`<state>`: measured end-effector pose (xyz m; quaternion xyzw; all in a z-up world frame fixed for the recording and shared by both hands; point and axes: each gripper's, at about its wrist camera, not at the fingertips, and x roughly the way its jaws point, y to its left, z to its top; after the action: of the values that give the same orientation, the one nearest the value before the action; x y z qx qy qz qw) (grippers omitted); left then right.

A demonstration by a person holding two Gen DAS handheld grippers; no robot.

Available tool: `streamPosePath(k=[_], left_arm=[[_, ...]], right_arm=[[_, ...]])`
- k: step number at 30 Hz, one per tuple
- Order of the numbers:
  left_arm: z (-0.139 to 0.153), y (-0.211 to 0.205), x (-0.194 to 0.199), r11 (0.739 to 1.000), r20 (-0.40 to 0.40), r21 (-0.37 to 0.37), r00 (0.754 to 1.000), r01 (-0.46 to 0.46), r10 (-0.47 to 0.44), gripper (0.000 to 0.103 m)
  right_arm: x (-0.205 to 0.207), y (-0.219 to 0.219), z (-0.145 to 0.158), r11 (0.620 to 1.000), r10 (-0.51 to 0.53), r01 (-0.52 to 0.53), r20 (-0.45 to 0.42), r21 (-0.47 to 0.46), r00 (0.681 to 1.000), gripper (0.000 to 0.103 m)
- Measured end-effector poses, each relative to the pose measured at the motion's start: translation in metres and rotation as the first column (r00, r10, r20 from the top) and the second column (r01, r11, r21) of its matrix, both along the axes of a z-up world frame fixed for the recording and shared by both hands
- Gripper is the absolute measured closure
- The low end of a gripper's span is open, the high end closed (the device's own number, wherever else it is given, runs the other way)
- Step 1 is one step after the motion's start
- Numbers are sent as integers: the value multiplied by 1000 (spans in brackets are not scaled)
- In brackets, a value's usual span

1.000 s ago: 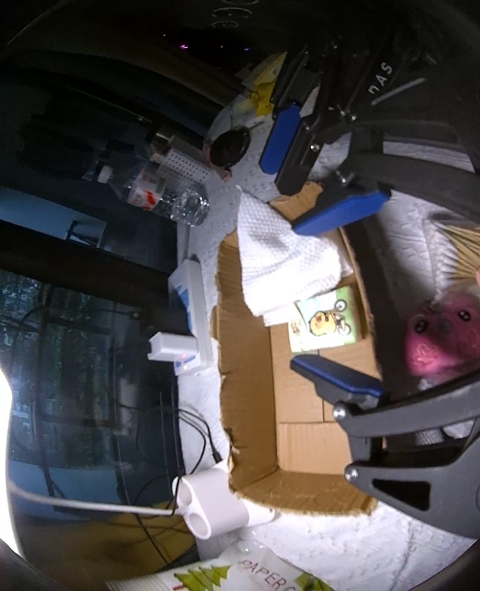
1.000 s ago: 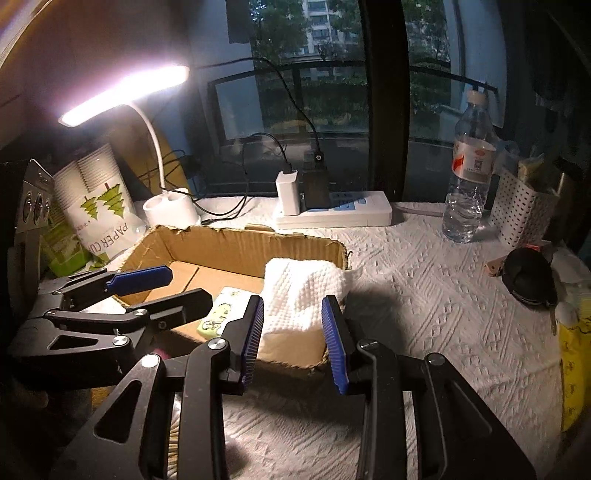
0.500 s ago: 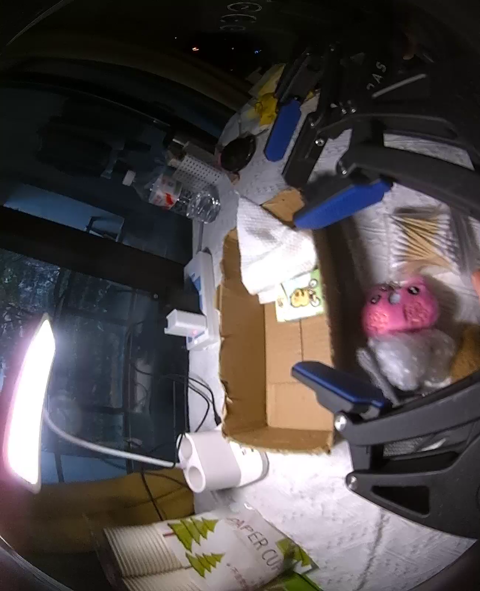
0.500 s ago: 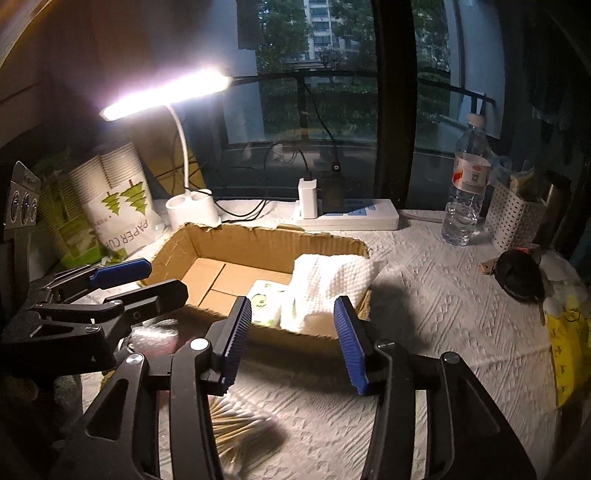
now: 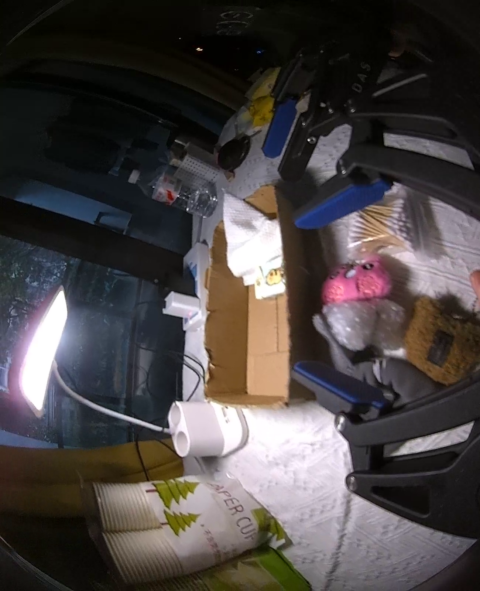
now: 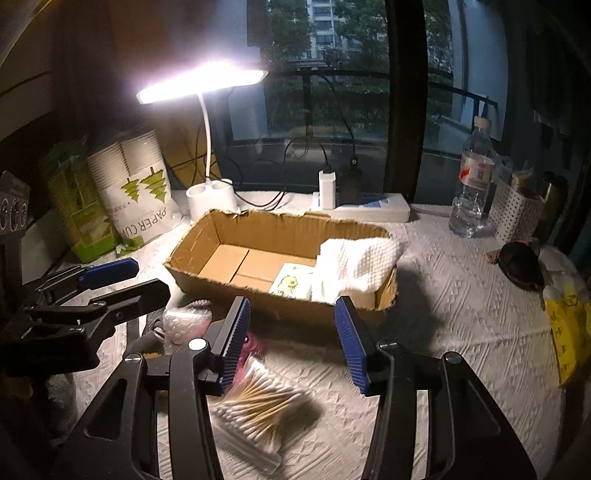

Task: Organize soft objects
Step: 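Move the right tool to the cotton swab bag while the left tool approaches the brown pouch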

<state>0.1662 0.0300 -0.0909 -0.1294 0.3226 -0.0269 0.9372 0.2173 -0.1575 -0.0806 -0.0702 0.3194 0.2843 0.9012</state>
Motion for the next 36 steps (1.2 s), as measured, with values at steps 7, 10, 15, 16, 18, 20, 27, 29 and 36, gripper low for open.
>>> streamPosePath(k=[7,10,15,16,18,20,27,29,36], left_arm=[[-10,11,-19,1000,-14,-9,1000,-18,18,11],[-14,14,-26,1000,-22,-7,999,-26,26,11],[-21,18,-36,999,-32,-3,999,-44,44,11],[-22,19,-38,999,-37,-3,998,-44,44,11],[-26,20,-41,999,-45,0,998,-50,50,11],[-30,23,-44,998,-54,1,997,-57,57,11],[-49,32,-49,996,-108,18,990,-91,93,11],[-55,34,-48,995,-124,25,988,-95,97,11],[-69,28,-50,998,-162,16,985,-65,67,11]], right_arm=[[-14,3,-8,1000,-7,7,-12,-9,1000,52],[-19,3,-13,1000,-10,10,-21,-15,1000,52],[-26,3,-22,1000,-12,12,-36,-25,999,52],[-27,3,-23,1000,-13,12,-39,-27,999,52],[-29,2,-27,1000,-14,13,-45,-28,999,52],[-30,2,-31,999,-14,13,-51,-30,999,51],[-32,4,-48,999,-10,7,-88,-36,996,50],[-31,5,-51,999,-8,5,-100,-34,995,50],[-26,5,-65,999,-11,7,-141,-34,990,44]])
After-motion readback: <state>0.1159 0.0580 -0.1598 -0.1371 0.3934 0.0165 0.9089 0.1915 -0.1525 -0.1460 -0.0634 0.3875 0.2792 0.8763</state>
